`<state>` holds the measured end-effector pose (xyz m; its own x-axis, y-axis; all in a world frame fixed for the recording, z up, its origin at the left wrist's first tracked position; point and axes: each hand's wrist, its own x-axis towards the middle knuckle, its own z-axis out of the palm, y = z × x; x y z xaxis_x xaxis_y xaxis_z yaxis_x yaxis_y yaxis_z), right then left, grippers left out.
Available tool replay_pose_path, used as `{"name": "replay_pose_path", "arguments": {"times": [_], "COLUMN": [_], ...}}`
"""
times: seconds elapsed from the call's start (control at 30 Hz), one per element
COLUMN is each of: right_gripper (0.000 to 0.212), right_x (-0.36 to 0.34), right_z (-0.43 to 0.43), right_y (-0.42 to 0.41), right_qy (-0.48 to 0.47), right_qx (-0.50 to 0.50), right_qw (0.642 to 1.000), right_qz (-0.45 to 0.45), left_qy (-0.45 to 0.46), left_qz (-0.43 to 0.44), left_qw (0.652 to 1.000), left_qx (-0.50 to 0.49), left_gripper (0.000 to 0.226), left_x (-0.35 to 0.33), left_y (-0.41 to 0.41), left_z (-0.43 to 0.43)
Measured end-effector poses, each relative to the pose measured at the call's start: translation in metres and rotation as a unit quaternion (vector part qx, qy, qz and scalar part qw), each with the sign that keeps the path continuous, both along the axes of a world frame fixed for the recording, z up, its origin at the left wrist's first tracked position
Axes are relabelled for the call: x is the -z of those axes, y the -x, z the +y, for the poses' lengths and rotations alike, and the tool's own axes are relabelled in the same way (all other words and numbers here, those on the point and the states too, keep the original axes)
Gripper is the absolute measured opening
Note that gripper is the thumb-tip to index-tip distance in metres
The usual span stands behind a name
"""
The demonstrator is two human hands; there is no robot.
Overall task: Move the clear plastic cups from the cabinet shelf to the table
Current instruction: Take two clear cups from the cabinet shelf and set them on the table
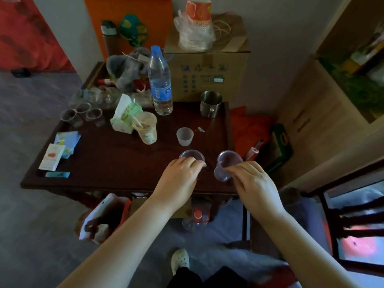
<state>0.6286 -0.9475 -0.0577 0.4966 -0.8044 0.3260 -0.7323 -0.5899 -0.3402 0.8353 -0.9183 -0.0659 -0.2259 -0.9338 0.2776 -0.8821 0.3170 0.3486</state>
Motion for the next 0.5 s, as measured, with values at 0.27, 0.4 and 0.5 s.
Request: {"name": "replay_pose_path", "arguments": {"times": [0.27,0.4,0.5], "right_gripper": [0.030,0.029,0.028], "right_x": [0.036,0.048,0.056], "right_z": [-0.060,-0.100,-0.136], "right_y": [-0.015,-0.015,-0.015], "right_qy": [-0.027,-0.048,-0.073], "right_qx": [0.005,0.002,0.004], "right_qw": [0.999,0.998,0.995], "right_qz": [0.023,0.048,0.066], "left_qy": [-0.043,-0.063,-0.069], "left_qz": [0.015,0.014,0.009], "left_qw": [0.999,0.998,0.998], "left_qx": [0.009,0.000,-0.011], "left_gripper": [0.032,0.025,0.025], "left_x": [0.035,0.053,0.064], "left_y": [-0.006,-0.001,0.003], "left_z": [-0.055,-0.095,-0.127]}}
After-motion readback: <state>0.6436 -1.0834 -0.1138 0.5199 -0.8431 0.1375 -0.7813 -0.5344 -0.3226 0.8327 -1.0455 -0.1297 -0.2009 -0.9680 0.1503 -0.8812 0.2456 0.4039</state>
